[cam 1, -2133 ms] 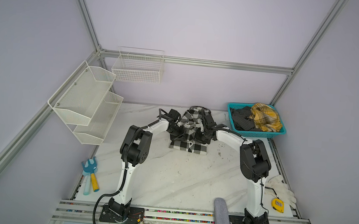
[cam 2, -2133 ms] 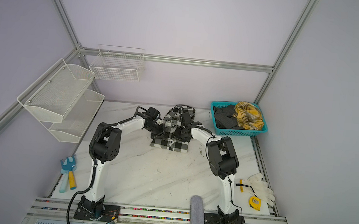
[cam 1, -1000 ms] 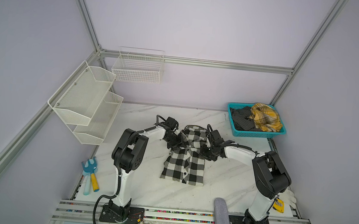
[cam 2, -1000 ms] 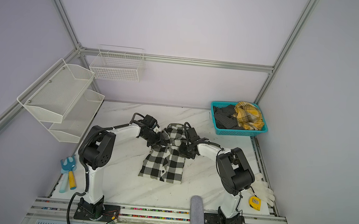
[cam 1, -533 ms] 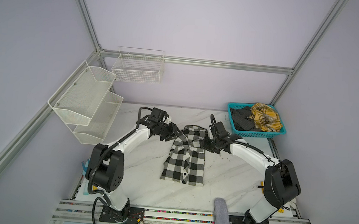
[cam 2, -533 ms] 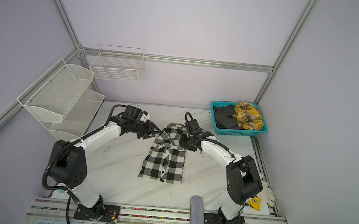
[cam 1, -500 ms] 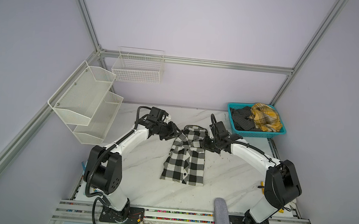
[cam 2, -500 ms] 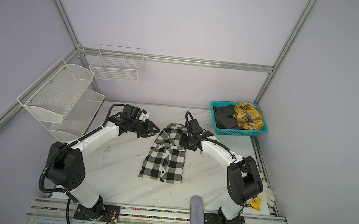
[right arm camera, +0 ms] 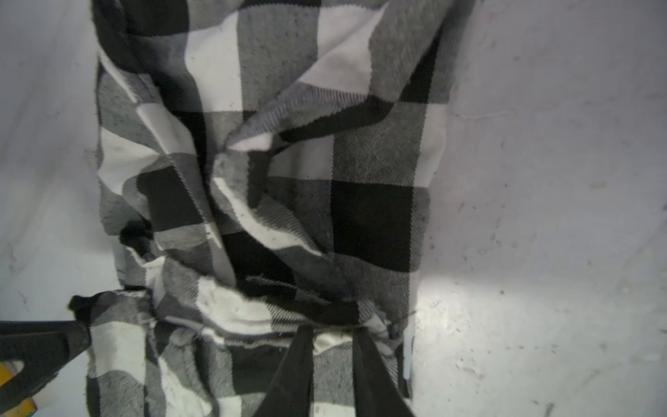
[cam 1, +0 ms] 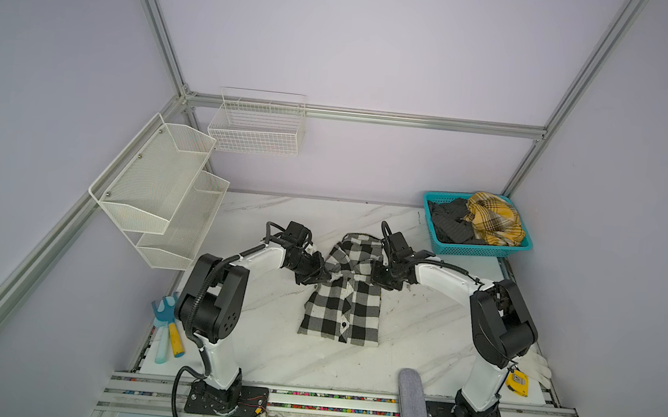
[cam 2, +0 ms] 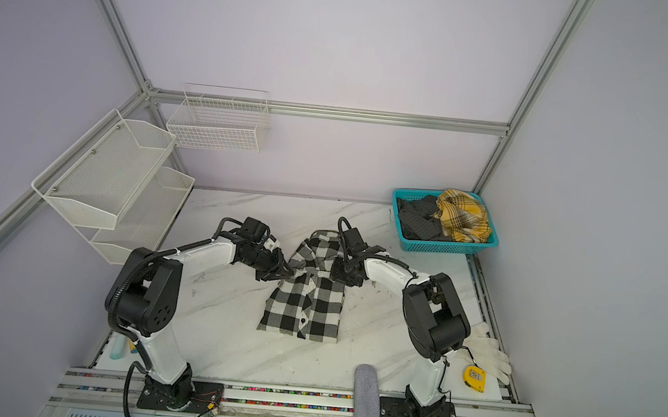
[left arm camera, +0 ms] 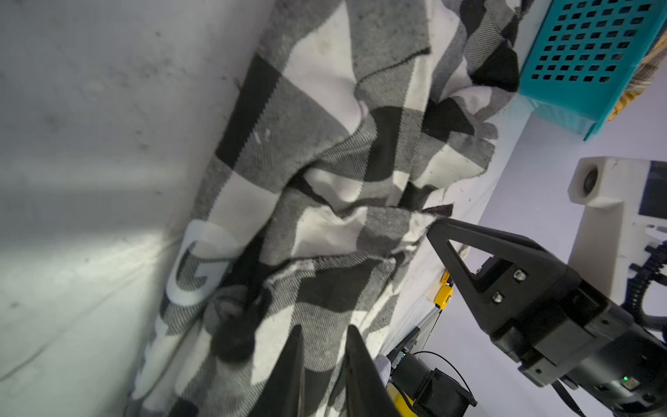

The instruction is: Fold and stack the long sleeve shirts

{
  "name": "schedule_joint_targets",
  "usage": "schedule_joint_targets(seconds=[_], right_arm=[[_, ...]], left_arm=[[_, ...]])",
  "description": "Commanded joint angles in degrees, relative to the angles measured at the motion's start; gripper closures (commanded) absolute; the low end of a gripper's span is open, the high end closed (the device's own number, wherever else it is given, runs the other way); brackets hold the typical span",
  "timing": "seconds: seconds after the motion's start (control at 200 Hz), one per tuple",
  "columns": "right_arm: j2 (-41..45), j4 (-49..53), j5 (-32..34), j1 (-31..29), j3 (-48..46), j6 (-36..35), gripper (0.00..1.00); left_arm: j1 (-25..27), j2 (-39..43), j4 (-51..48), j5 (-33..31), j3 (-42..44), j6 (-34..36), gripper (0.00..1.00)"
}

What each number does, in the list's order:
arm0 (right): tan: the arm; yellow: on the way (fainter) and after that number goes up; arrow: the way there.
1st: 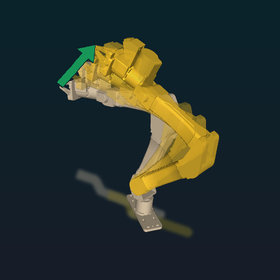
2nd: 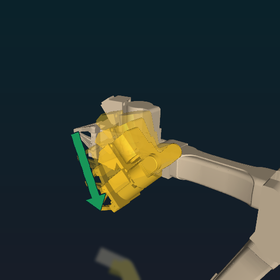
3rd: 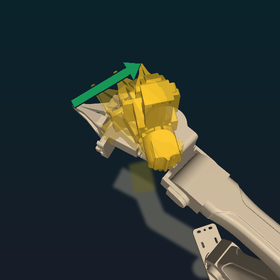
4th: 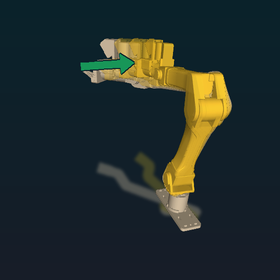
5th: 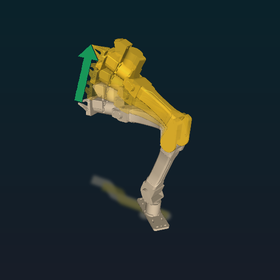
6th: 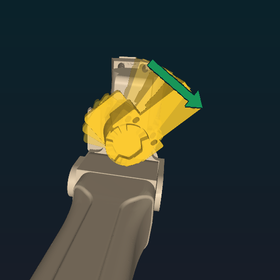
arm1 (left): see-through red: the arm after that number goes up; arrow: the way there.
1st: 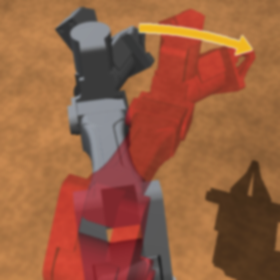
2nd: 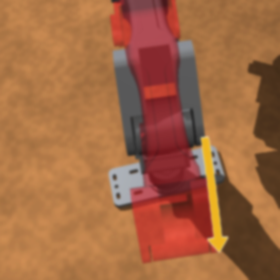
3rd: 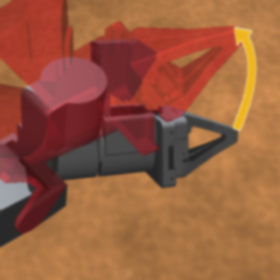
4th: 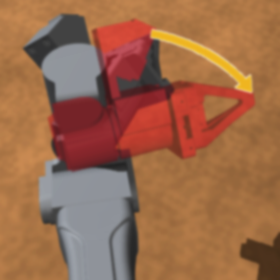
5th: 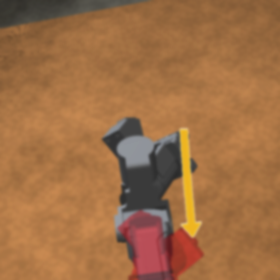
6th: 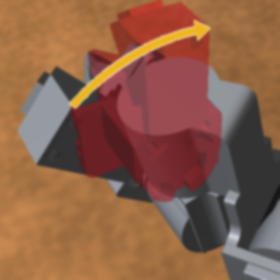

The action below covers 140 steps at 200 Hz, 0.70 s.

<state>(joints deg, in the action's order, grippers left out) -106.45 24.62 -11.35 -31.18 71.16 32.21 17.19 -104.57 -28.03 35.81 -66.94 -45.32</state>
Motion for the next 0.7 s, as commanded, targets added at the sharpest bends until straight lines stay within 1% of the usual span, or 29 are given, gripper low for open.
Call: schedule_joint_targets(seconds=[0.0,0.145,0.235,0.295,0.365,0.45,0.5,0.605,0.645,0.695], right_arm=[[-2.8,-1.4,1.3,-0.1,1.6,-0.8,0.77],[-5.7,-1.5,2.0,0.1,2.1,-0.7,0.79],[-3.7,-0.8,2.2,0.1,2.3,-0.6,0.78],[-1.3,0.5,2.9,0.0,2.6,-0.6,0.76],[2.5,2.7,3.8,-0.6,2.3,-0.8,0.70],[7.7,6.5,6.5,-2.5,1.3,-0.7,0.56],[10.9,8.6,8.4,-4.1,0.0,-0.1,0.49],[18.0,12.1,10.5,-6.7,-5.3,3.1,0.39],[20.9,12.4,10.6,-7.8,-7.9,4.8,0.37],[24.2,12.2,10.2,-9.4,-11.2,7.2,0.35]], left_arm=[[-0.8,-2.8,3.0,0.8,-0.5,0.3,0.81],[-1.1,-4.9,3.6,-0.7,1.8,0.9,0.81],[-1.2,-5.9,3.6,-0.6,2.9,1.3,0.81],[-1.3,-5.7,3.6,-0.6,3.6,1.5,0.79],[-1.3,-3.6,3.8,0.3,3.7,1.1,0.69],[-1.3,2.2,3.4,0.6,3.5,0.5,0.53],[-1.3,6.3,1.5,-0.2,3.0,1.2,0.45],[-1.4,15.1,-5.5,-4.6,2.6,4.6,0.36],[-1.4,18.6,-8.4,-6.7,3.7,5.7,0.33],[-1.6,22.6,-11.6,-8.7,5.7,7.1,0.31]])
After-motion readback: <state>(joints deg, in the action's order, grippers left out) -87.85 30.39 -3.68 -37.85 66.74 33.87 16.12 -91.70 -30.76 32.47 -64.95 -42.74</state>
